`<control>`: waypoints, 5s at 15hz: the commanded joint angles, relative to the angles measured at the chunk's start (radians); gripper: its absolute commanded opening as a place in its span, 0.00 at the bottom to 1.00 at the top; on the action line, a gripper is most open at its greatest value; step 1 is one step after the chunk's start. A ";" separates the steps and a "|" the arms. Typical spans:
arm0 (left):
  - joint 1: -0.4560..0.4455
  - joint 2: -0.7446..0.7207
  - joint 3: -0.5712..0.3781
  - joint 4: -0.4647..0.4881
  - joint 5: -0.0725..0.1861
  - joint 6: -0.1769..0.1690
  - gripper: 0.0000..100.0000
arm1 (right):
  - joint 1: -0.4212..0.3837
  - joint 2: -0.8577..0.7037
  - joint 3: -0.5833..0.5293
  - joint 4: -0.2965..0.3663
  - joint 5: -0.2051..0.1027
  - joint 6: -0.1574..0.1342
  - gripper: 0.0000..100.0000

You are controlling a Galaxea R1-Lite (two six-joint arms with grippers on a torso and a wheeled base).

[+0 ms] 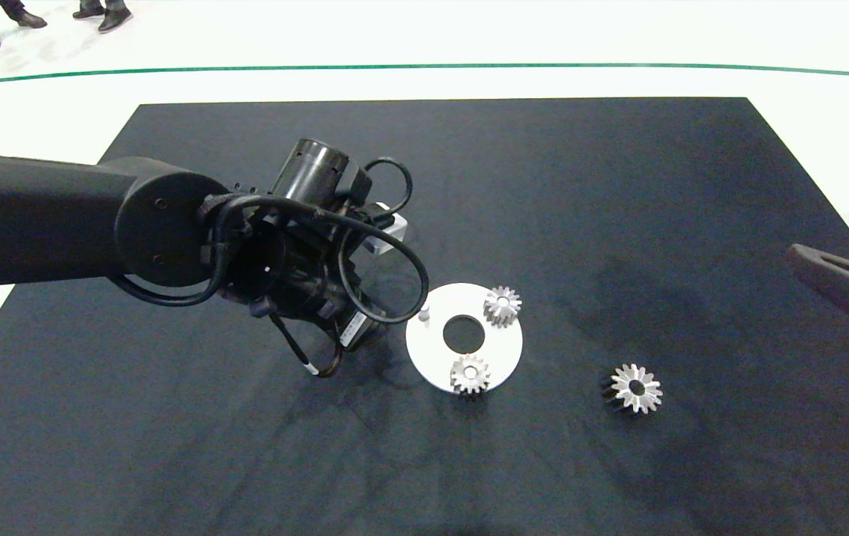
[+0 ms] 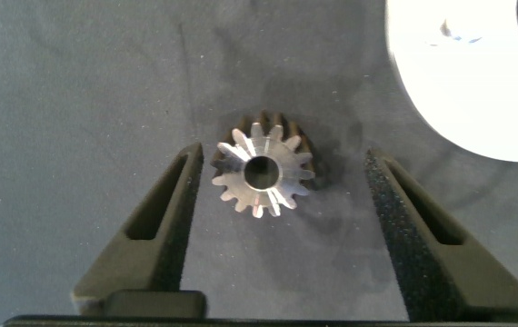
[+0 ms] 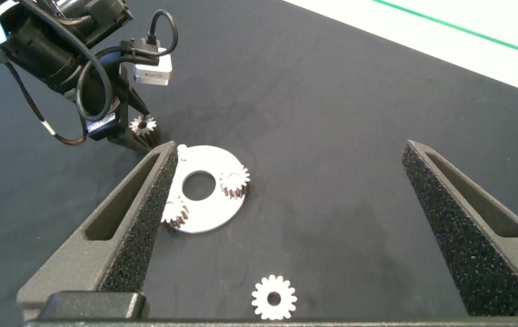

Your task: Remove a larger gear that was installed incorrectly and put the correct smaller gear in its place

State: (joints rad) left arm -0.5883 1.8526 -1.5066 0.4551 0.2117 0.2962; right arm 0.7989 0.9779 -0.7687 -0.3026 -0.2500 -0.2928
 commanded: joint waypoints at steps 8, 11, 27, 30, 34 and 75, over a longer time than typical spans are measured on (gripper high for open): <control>0.002 0.019 0.005 0.002 0.002 -0.003 0.52 | 0.002 0.004 0.006 -0.001 -0.002 -0.003 1.00; 0.002 0.019 0.003 0.002 0.003 -0.002 0.52 | 0.000 0.005 0.011 -0.001 -0.002 -0.008 1.00; -0.025 -0.079 0.002 0.004 0.025 -0.014 0.20 | 0.002 0.007 0.016 -0.001 0.000 -0.012 1.00; -0.088 -0.059 -0.058 0.008 0.025 -0.040 0.16 | 0.002 0.008 0.019 -0.001 0.000 -0.012 1.00; -0.165 0.007 -0.152 0.076 0.028 -0.091 0.16 | 0.002 0.008 0.019 -0.001 -0.002 -0.014 1.00; -0.163 0.097 -0.248 0.102 0.066 -0.137 1.00 | 0.002 0.018 0.029 -0.003 -0.002 -0.014 1.00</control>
State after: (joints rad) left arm -0.7551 1.9638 -1.7594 0.5540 0.2736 0.1640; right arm 0.8004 0.9943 -0.7394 -0.3030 -0.2496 -0.3049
